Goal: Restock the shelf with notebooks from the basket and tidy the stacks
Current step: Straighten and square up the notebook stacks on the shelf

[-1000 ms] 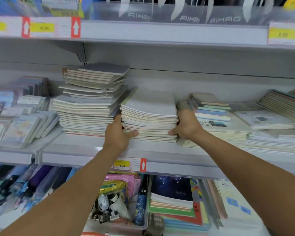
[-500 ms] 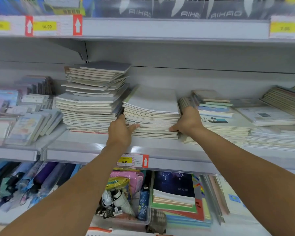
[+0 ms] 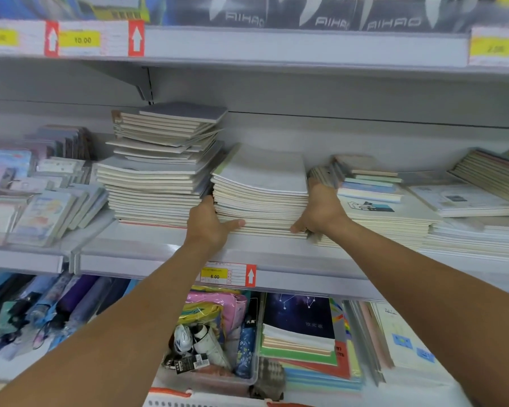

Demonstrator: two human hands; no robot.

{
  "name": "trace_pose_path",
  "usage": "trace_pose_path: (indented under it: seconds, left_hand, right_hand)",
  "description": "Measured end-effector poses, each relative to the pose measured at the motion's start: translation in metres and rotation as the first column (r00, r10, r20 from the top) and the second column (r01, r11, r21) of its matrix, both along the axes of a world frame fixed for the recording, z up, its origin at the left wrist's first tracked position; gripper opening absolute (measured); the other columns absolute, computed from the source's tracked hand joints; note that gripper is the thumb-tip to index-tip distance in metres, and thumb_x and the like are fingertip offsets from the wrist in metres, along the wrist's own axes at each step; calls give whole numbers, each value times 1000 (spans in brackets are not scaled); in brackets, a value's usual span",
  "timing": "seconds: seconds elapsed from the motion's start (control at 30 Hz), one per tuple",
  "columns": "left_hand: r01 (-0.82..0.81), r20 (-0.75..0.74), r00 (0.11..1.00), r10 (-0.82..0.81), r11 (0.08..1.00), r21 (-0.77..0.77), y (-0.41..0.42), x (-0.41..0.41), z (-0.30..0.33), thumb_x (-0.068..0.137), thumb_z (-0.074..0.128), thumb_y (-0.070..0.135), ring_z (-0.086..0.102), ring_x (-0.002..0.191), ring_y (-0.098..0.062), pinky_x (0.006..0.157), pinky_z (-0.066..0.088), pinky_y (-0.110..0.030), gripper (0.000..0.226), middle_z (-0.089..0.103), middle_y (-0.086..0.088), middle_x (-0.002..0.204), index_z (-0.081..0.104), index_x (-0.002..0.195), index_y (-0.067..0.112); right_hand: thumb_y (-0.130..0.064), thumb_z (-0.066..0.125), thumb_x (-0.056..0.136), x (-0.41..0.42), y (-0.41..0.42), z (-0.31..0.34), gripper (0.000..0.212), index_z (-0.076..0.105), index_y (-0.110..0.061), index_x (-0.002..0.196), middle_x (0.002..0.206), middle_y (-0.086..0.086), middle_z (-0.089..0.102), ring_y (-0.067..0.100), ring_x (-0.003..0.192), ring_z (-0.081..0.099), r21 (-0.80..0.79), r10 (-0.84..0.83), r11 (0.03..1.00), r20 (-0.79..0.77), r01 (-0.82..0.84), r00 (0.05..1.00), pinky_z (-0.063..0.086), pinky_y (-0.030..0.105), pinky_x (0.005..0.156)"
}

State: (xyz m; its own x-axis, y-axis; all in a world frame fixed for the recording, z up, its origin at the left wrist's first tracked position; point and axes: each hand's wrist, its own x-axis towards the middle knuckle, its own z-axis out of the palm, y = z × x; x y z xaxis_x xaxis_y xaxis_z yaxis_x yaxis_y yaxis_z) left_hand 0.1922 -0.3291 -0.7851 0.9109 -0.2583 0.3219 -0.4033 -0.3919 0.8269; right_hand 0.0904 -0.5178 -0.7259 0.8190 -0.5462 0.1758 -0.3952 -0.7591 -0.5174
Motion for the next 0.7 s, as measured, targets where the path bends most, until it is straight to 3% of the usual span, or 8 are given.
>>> trace_pose_path:
  seconds: [0.17,0.37,0.5,0.57,0.7]
  left_hand:
    - [7,55,998,-10,998,56,1,6,-3,60,91,34,66,98,-19,86,54,-32,60,71,-2,107,64,109,10]
    - [-4,82,997,4,1000,-12,0,3,-5,63,90,15,67,95,-22,88,54,-35,49,70,-7,105,62,103,7]
    - [-49,80,996,49,999,-6,-1,2,-6,61,92,16,67,87,-21,79,55,-33,47,71,-6,96,64,98,5]
    - [-62,74,995,63,998,-27,-1,0,-5,59,93,17,66,82,-19,74,55,-31,45,71,-4,92,63,92,7]
    - [-79,72,994,81,996,-41,0,-4,-4,56,94,19,58,70,-15,61,45,-23,45,66,0,79,61,85,12]
  right_hand:
    - [-21,101,46,2,-4,0,91,51,-8,121,109,10,63,28,100,61,-10,27,1000,-19,-27,999,54,34,82]
    - [-17,102,42,3,-1,-5,95,52,-9,123,113,8,63,29,108,61,73,-19,997,65,14,998,55,39,89]
    - [-14,102,36,4,3,-9,83,59,-9,107,102,11,68,37,89,69,121,-85,990,86,74,993,60,53,72]
    - [-14,102,36,3,5,-8,77,61,-8,101,96,11,69,36,84,70,115,-105,989,82,95,991,60,51,70]
    - [-18,102,39,1,5,-11,70,62,-7,96,97,11,70,31,91,68,67,-107,993,92,101,990,59,43,80]
